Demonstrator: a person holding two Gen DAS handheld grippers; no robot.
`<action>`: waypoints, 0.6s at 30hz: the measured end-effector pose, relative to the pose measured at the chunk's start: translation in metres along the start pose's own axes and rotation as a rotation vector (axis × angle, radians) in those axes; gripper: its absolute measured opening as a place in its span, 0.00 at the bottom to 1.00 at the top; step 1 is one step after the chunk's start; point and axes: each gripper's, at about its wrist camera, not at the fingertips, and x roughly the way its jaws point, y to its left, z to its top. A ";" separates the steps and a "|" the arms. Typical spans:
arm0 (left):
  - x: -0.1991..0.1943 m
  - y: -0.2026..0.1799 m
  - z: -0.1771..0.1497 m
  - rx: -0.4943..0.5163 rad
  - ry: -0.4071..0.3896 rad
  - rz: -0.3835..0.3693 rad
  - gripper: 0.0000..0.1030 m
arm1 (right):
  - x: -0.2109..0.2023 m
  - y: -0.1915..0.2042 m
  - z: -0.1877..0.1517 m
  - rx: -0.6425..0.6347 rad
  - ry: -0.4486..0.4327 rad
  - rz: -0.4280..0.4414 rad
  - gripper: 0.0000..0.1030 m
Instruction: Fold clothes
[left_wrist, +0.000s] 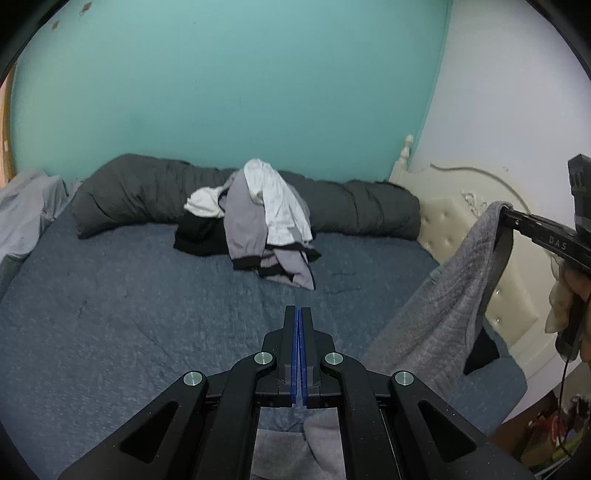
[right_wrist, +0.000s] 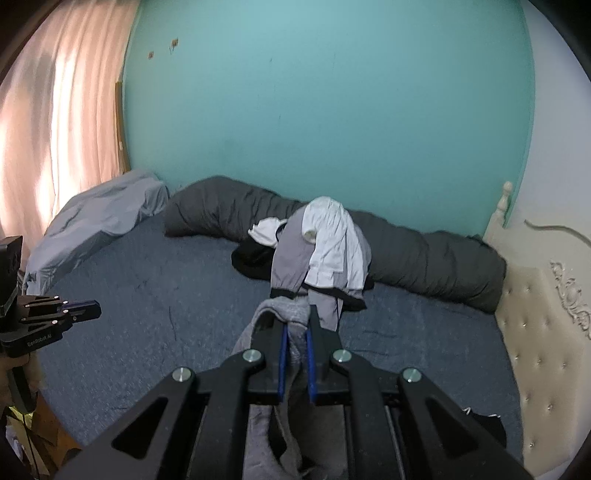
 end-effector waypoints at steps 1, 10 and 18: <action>0.009 0.001 -0.004 -0.003 0.011 -0.003 0.00 | 0.008 -0.001 -0.003 0.003 0.011 0.003 0.08; 0.072 -0.003 -0.045 -0.004 0.098 -0.070 0.13 | 0.064 -0.014 -0.029 0.024 0.089 0.031 0.08; 0.134 -0.038 -0.092 0.030 0.177 -0.172 0.41 | 0.102 -0.026 -0.044 0.051 0.140 0.035 0.08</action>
